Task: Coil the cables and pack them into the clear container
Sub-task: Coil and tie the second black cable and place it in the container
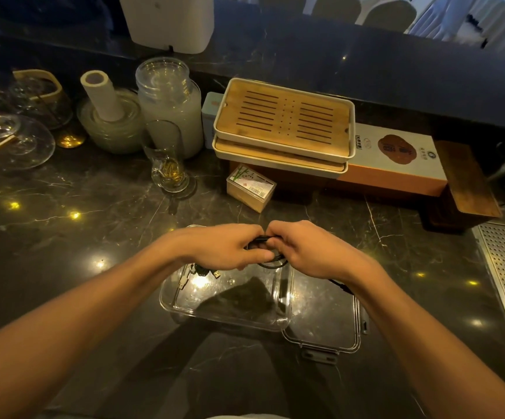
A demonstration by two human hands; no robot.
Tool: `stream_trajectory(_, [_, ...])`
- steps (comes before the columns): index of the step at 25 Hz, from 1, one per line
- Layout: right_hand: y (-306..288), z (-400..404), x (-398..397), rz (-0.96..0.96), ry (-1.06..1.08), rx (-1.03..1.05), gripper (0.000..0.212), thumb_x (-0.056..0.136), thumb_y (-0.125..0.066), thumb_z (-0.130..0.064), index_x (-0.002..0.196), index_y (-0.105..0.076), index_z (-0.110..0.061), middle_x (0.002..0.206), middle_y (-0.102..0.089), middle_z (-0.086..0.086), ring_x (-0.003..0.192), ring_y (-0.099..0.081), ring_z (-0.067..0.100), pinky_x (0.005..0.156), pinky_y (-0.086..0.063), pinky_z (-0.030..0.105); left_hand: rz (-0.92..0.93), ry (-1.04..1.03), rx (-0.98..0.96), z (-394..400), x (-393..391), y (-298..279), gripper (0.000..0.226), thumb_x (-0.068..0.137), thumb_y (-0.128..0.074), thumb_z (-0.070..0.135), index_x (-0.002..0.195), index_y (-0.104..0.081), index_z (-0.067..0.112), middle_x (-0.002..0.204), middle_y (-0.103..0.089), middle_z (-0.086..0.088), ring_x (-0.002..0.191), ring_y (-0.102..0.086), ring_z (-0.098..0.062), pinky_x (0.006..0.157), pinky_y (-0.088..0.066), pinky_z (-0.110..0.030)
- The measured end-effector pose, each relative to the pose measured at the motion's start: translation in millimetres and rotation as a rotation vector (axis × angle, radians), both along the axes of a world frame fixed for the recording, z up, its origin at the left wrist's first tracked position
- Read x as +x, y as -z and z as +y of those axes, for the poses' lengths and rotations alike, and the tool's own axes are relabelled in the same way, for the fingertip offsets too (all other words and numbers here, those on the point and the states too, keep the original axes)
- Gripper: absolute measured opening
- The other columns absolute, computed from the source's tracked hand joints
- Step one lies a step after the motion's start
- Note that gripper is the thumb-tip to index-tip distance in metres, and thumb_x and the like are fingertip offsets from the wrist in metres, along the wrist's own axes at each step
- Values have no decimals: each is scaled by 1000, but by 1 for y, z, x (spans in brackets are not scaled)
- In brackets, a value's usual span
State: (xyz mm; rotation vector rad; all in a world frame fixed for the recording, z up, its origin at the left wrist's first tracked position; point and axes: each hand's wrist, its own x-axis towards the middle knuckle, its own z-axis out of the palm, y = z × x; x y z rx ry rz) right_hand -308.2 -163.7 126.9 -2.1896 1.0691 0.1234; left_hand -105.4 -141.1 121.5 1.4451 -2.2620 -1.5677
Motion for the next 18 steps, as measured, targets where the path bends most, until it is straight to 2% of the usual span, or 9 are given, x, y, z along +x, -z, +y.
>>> stream_trajectory(5, [-1,-3,0,3,1,37,13,108,-50,-28,98,-58,-28,85,-65,-1,75,-61,18,67,-50,42,22,9,-40,2,-1,9,35,95,-66,43,108,-56,12,82,-54,6,56,-49,5,54,-44,-14])
stream_trajectory(8, [-3,-10,-1,-25,7,73,13,107,-53,-26,100,-63,-21,83,-62,-2,73,-57,12,67,-46,35,-12,42,-143,2,-2,11,31,96,-65,44,105,-53,17,79,-53,12,59,-52,8,55,-42,-13])
stream_trajectory(10, [-4,-14,-2,-69,37,109,15,107,-53,-24,103,-65,-15,80,-60,-3,66,-55,3,62,-43,25,-60,64,-229,3,-3,10,27,98,-59,45,102,-49,20,77,-53,12,62,-54,6,55,-41,-14])
stream_trajectory(12, [-4,-17,-5,-134,103,217,19,108,-53,-21,106,-65,-7,73,-57,0,49,-50,1,50,-39,18,-114,62,-288,6,-5,13,26,101,-51,48,101,-45,23,80,-54,9,65,-55,-4,56,-38,-18])
stream_trajectory(14, [-3,-17,-8,-197,174,353,22,108,-51,-21,107,-63,-3,68,-53,7,43,-42,6,42,-34,21,-158,52,-335,9,-7,17,26,103,-44,49,101,-44,24,81,-54,8,67,-53,-9,58,-37,-23])
stream_trajectory(18, [-1,-21,-15,-279,201,475,24,108,-51,-21,105,-63,-1,68,-50,6,47,-40,10,43,-34,26,-178,38,-424,12,-10,20,25,106,-38,47,102,-45,23,79,-53,9,64,-51,-9,57,-36,-25])
